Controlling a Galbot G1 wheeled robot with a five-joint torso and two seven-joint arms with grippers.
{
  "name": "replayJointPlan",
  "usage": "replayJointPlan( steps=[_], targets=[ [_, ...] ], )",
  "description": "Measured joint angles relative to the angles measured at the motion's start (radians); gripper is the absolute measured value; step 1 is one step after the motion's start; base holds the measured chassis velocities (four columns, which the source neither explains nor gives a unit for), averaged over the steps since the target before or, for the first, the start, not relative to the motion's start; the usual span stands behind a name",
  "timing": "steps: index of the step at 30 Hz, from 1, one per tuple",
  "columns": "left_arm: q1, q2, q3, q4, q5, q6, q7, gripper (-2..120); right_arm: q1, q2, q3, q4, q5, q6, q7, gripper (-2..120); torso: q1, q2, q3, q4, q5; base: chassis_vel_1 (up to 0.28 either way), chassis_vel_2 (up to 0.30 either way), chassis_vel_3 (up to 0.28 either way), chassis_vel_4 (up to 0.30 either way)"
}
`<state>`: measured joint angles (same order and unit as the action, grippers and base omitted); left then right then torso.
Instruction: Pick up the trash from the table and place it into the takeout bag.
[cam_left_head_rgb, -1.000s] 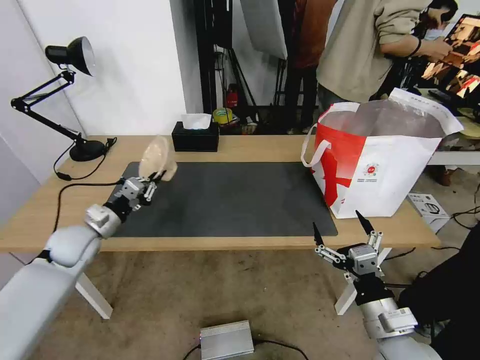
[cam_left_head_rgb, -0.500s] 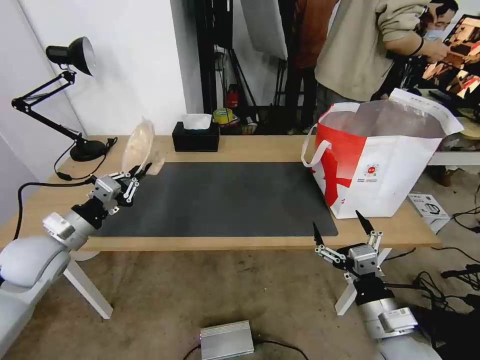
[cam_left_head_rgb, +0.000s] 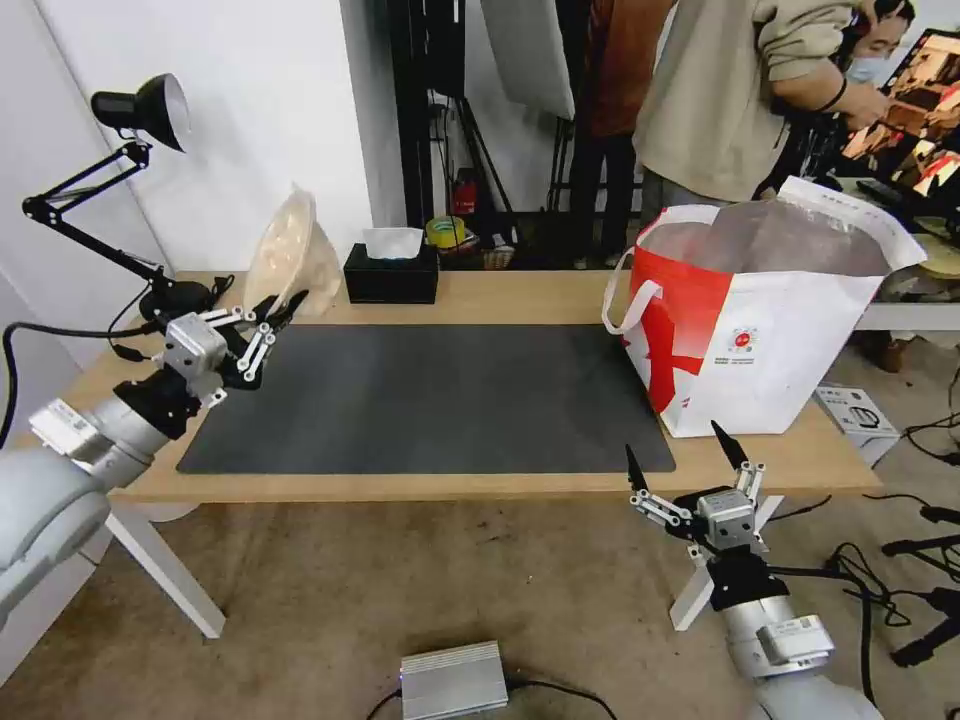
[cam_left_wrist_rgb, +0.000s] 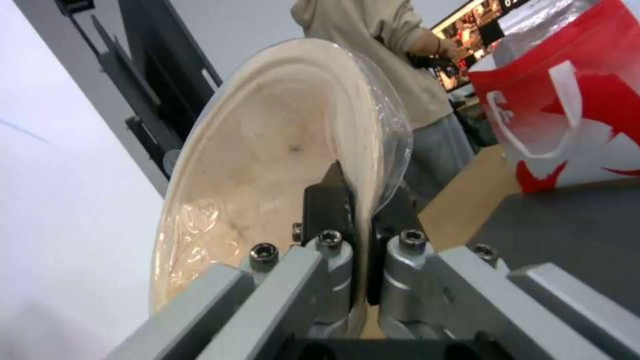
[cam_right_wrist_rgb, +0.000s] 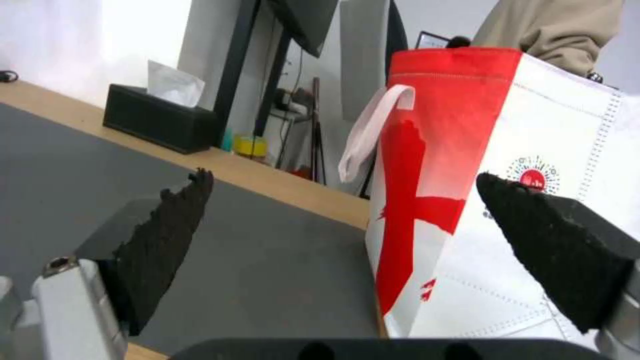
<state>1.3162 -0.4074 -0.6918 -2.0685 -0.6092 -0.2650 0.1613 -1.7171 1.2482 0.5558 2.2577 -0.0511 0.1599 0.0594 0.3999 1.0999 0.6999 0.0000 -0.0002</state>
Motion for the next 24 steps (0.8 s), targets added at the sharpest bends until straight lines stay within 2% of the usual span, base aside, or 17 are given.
replayJointPlan(
  steps=[9,24],
  targets=[
    [-0.069,0.066,0.022,0.004,-0.037,-0.001,-0.014,0,0.0,0.0,0.0,0.0,0.0,0.0,0.0,100,0.0,0.0,0.0,-0.0001,0.0002,0.0,0.0,0.0,0.0],
    [-0.1,0.062,0.053,0.041,-0.026,-0.024,-0.002,0,0.0,0.0,0.0,0.0,0.0,0.0,0.0,100,0.0,0.0,0.0,0.0,0.0002,0.0,0.0,0.0,0.0]
  ],
)
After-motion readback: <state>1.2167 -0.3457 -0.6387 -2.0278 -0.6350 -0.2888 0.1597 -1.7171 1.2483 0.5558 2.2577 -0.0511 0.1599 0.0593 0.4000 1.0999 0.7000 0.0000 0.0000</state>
